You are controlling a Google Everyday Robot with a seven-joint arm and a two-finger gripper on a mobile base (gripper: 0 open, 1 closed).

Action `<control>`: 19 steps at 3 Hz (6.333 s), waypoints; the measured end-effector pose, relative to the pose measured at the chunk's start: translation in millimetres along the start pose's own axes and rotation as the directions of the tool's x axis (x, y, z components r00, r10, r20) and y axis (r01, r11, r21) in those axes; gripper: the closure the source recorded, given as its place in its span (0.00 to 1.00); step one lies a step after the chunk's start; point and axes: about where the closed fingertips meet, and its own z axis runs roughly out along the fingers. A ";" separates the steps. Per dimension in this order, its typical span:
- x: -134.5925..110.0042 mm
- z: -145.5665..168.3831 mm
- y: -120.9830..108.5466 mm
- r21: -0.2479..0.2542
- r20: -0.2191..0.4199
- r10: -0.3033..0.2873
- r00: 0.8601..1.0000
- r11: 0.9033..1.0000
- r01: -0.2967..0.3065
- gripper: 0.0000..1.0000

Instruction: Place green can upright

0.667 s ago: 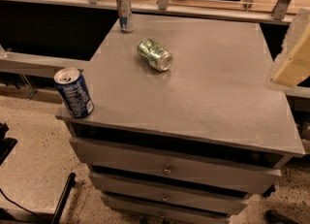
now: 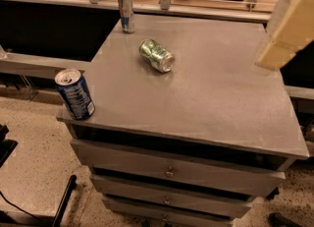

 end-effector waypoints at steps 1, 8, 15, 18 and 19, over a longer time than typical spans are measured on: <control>-20.4 25.4 -33.6 -0.019 0.049 0.034 0.998 0.999 -0.033 0.00; -127.3 294.0 -92.2 -0.067 -0.292 0.464 0.836 0.862 -0.502 0.00; -95.0 394.8 -72.8 -0.117 -0.438 0.461 0.771 0.821 -0.558 0.41; -116.1 330.1 -97.5 -0.231 -0.136 0.501 0.854 0.823 -0.519 1.00; -117.1 286.0 -98.7 -0.296 0.074 0.556 0.828 0.805 -0.514 1.00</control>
Offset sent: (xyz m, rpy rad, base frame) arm 0.1739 0.0437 -0.0182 0.2295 0.1883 -0.1260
